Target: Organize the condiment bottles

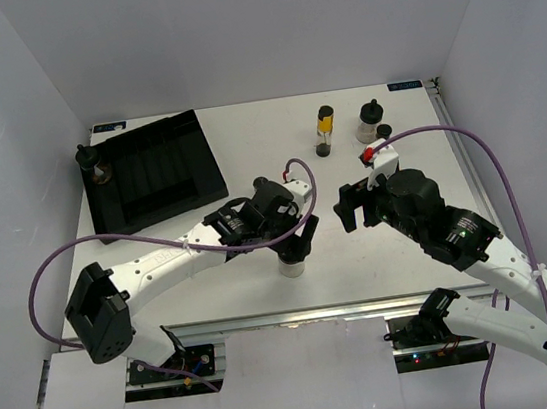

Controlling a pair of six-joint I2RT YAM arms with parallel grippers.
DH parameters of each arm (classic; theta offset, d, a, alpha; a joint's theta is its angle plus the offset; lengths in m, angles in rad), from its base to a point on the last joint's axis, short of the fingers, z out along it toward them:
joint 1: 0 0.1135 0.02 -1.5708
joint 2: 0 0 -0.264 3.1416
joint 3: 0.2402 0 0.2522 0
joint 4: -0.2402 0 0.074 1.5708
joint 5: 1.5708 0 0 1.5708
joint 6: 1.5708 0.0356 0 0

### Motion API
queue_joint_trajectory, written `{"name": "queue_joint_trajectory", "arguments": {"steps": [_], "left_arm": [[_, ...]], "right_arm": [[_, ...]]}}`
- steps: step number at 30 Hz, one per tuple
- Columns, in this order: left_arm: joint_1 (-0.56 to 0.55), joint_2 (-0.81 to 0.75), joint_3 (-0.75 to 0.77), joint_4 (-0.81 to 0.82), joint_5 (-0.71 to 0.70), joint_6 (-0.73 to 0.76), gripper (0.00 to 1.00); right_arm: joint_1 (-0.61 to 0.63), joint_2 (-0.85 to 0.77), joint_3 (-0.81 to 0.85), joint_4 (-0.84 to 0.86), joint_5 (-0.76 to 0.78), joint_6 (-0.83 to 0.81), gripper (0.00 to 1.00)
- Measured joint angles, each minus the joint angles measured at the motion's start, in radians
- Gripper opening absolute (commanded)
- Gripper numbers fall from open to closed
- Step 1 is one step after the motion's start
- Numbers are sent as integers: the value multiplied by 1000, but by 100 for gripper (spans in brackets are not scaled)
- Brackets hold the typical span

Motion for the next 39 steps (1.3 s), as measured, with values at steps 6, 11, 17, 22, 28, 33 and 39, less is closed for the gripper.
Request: {"name": "queue_joint_trajectory", "arguments": {"steps": [6,11,17,22,28,33,39], "left_arm": [[-23,36,-21,-3,-41,-29,93],[-37,52,-32,-1,-62,-48,90],[-47,79,-34,-1,-82,-69,62],[-51,87,-34,15,-97,-95,13],[-53,89,-25,-6,-145,-158,0],[-38,122,96,-190,-260,-212,0],[183,118,343,-307,-338,-233,0]], "right_arm": [[0,-19,0,0,7,-5,90],[0,-33,0,0,14,-5,90],[0,-34,0,0,15,-6,90],[0,-38,0,0,18,-6,90],[0,-51,0,0,19,-7,90],[0,-57,0,0,18,-6,90],[0,-61,0,0,14,-5,90]]}}
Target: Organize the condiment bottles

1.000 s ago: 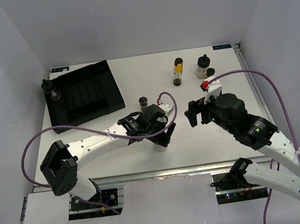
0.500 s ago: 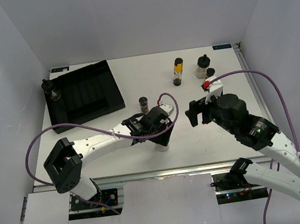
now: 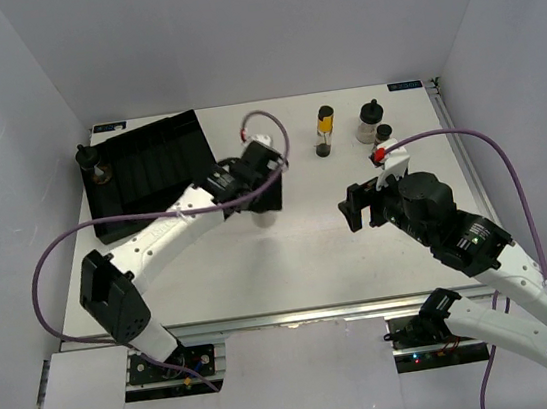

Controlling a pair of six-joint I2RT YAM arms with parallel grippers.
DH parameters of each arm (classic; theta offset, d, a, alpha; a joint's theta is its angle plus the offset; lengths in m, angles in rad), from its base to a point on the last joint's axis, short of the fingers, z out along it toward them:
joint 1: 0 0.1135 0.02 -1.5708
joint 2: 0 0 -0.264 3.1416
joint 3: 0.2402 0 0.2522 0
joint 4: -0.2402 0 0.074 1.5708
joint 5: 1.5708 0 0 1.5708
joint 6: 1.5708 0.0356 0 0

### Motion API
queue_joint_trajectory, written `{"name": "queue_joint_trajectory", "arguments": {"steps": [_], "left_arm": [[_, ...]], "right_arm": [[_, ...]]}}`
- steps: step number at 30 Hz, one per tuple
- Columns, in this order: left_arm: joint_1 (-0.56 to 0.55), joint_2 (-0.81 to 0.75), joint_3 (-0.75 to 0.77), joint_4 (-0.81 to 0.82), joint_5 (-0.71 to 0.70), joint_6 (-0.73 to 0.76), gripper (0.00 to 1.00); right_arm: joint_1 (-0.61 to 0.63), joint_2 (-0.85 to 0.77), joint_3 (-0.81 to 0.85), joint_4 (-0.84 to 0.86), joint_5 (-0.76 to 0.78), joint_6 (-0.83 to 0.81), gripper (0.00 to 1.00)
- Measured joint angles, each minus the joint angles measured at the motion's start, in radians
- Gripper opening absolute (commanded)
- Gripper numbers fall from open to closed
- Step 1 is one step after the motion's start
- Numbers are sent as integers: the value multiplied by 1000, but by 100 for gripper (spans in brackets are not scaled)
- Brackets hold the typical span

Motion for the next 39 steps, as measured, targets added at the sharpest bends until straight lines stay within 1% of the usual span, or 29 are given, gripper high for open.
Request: {"name": "queue_joint_trajectory", "arguments": {"steps": [4,7,11,14,17,21,24,28,31,39], "left_arm": [[258,-47,70,6,-44,16,0],[460,-94,80,6,-58,41,0],[704,-148,64,32,-31,67,0],[862,-178,22,71,19,78,0],[978,-175,-11,96,34,83,0],[1057,-140,-71,170,81,85,0],[1085,-79,-86,211,129,84,0],[1099,36,-86,273,142,91,0],[1104,90,-87,302,140,99,0],[1107,126,-100,434,135,123,0]], "right_arm": [[0,-4,0,0,-17,1,90],[0,-4,0,0,-30,2,90],[0,-4,0,4,-55,9,90],[0,-3,0,16,-79,14,90],[0,-1,-2,36,-104,19,90],[0,11,-7,67,-134,20,90],[0,15,-19,79,-153,20,90],[0,15,-20,88,-171,20,90],[0,10,-27,97,-181,20,90],[0,-5,-33,109,-193,20,90]]}}
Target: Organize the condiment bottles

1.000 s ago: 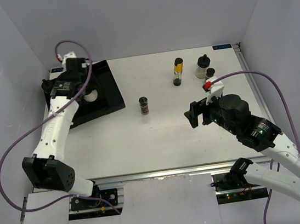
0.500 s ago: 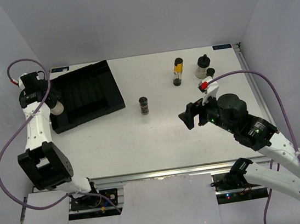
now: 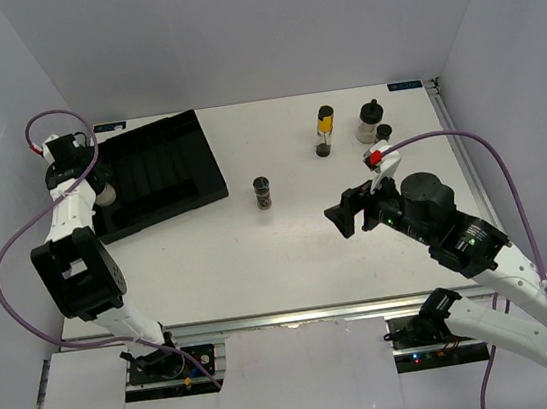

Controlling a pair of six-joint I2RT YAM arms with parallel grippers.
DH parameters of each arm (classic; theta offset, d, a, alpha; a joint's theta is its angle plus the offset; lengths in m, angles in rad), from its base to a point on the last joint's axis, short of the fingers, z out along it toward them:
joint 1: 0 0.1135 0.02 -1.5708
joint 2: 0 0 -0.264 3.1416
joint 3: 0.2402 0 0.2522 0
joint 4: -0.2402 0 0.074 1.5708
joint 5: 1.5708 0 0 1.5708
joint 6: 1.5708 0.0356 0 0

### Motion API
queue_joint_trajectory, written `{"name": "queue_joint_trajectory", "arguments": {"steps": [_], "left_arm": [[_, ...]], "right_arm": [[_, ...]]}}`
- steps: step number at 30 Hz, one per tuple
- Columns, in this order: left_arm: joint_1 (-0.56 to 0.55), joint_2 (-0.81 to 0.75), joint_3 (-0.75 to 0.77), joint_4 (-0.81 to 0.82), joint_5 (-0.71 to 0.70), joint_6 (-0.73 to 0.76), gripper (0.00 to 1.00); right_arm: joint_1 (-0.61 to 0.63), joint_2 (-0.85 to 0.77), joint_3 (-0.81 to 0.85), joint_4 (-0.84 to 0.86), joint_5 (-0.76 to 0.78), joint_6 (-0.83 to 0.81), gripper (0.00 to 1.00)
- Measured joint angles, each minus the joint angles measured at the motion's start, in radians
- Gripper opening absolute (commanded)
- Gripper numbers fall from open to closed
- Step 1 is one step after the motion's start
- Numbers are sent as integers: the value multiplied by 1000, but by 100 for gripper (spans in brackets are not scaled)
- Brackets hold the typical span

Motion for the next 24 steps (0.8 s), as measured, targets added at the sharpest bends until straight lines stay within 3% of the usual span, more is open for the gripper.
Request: {"name": "queue_joint_trajectory", "arguments": {"steps": [6,11,15,17,18,20,24], "left_arm": [[3,111,57,35,3,6,0],[4,205,106,45,2,10,9],[5,234,140,62,0,26,36],[7,247,152,69,1,33,67],[8,253,158,73,2,36,76],[10,263,170,78,8,40,87],[11,310,233,81,20,45,98]], "right_arm": [[0,-1,-1,1,-1,-3,90],[0,-1,-1,1,11,-10,90],[0,-1,-1,2,19,-14,90],[0,2,-1,2,23,-15,90],[0,5,-1,3,24,-16,90],[0,14,-1,7,27,-16,90],[0,37,-1,9,32,-18,90]]}}
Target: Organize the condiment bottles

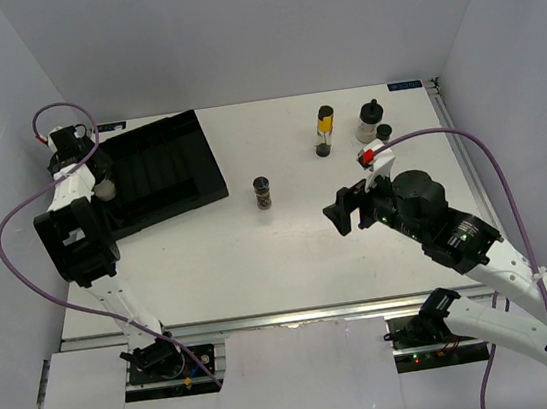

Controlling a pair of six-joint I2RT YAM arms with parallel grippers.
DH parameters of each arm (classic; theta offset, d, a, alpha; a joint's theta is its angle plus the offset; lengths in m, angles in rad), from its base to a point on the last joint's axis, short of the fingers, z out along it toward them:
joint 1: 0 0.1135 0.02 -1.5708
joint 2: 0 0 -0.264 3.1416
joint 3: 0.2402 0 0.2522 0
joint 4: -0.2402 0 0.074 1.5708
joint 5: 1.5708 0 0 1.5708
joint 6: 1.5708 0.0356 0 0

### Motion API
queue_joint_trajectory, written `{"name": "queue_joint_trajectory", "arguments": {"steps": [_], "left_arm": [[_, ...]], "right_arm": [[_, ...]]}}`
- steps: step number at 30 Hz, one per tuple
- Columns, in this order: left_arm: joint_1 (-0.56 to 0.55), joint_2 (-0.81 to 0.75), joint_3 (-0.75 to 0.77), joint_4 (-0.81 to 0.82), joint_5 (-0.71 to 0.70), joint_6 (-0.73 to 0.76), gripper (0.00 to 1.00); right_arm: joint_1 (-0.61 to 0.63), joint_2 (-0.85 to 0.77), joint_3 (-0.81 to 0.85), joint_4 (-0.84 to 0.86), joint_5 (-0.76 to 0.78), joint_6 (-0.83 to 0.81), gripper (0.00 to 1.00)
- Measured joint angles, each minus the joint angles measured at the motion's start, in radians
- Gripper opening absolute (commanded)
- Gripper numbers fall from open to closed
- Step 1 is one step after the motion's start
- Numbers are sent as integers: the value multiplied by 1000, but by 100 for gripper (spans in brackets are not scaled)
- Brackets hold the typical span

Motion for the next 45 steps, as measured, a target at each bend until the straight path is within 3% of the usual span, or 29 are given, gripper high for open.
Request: {"name": "queue_joint_trajectory", "arguments": {"steps": [13,20,24,27,30,36,40,45], "left_arm": [[0,-11,36,-92,26,-15,98],[0,-179,18,-188,64,-44,98],[-28,-347,-92,-175,115,-64,98],[-136,-481,-200,-185,127,-61,98],[-315,-547,-257,-183,149,-54,97],[-626,-661,-434,-158,255,-58,97],[-744,-720,-516,-170,294,-62,97],[-794,-720,-521,-161,293,-43,96]], "right_arm": [[0,32,0,0,12,1,91],[0,116,2,-2,28,37,93],[0,203,9,-15,71,74,92],[-6,259,15,-34,120,101,92],[-57,296,29,-59,150,123,92],[-367,370,87,-87,149,160,92],[-531,377,110,-98,138,171,92],[-554,364,118,-111,143,172,91]]}}
